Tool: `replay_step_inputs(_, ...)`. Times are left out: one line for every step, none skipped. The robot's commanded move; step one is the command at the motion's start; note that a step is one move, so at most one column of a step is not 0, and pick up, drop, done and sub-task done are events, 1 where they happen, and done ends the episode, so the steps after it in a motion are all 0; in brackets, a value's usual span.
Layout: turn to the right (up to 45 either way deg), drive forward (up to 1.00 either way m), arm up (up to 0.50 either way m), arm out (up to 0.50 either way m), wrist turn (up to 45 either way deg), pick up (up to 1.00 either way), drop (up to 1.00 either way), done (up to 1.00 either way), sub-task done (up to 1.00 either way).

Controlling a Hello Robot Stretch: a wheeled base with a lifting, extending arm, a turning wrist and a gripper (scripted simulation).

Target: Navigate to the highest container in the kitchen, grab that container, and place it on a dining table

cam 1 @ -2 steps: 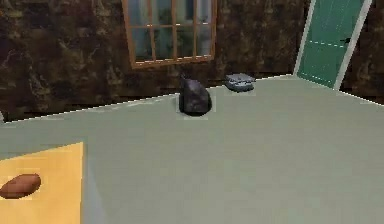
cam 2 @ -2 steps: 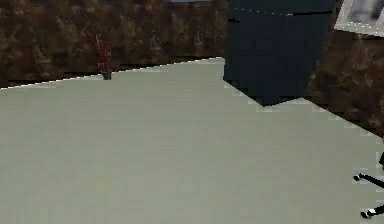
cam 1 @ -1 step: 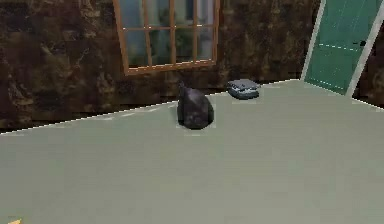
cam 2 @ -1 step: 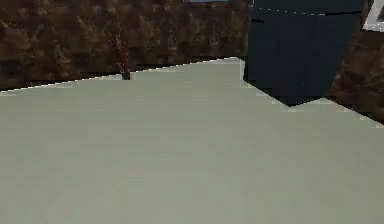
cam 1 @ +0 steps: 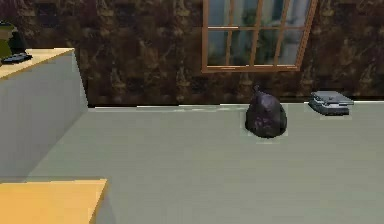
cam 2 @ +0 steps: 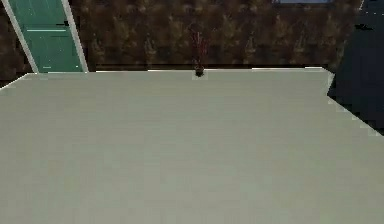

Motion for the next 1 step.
replay_step_inputs(0.0,0.65,0.00,0.00,0.0,0.00,0.00,0.00,0.00)
